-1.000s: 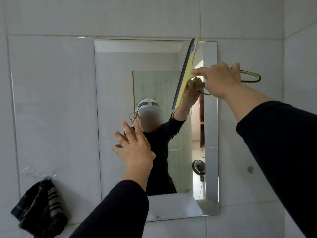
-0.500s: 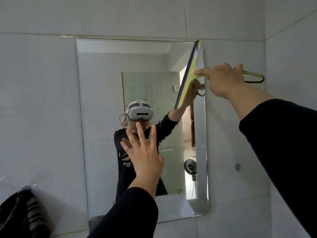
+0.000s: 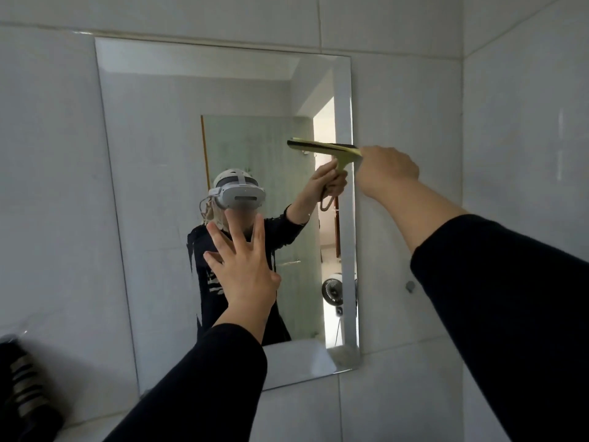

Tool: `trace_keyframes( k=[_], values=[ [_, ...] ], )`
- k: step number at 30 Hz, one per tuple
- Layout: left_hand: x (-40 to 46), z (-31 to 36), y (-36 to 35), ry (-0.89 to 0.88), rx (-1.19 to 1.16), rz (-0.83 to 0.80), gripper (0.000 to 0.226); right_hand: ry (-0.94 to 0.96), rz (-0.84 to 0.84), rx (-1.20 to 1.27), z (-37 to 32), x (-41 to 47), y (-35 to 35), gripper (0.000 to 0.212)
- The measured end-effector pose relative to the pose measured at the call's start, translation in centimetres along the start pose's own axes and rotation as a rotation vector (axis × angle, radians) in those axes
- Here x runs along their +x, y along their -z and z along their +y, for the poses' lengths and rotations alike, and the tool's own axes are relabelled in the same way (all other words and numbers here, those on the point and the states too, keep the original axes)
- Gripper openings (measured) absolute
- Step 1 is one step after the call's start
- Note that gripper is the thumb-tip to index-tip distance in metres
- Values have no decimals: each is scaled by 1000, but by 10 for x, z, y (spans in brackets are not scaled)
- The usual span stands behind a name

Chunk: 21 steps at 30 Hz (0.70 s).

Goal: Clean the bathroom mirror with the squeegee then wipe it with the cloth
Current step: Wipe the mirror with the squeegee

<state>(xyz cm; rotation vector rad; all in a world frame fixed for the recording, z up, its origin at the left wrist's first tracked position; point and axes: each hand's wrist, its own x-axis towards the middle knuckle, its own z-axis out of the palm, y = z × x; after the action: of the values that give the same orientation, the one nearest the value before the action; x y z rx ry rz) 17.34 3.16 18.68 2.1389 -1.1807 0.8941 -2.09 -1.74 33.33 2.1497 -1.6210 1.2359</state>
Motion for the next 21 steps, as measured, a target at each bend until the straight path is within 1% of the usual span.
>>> trace_keyframes(
  k=[2,5,8,10,13,15,18,21],
  values=[
    [-1,-1,0,-5,1,-6,111,-37,-43,38,-10,-9,-6,30],
    [-1,-2,3,-10,10,-4,108,-124,-68,170,-22,-18,-12,26],
    [-1,-8,7,-36,8,19,100,-250,-21,273,-29,-11,1,23],
    [-3,-16,10,-51,4,55,98,-273,7,354,-28,-2,13,24],
    [-4,-34,13,-38,25,54,105,-296,57,454,-30,11,24,25],
    [-2,-48,15,-16,27,42,111,-334,54,485,-35,15,22,23],
    [3,-61,15,4,23,17,115,-392,37,509,-46,13,4,20],
    [3,-65,12,-4,10,9,117,-414,56,557,-56,5,-16,21]
  ],
)
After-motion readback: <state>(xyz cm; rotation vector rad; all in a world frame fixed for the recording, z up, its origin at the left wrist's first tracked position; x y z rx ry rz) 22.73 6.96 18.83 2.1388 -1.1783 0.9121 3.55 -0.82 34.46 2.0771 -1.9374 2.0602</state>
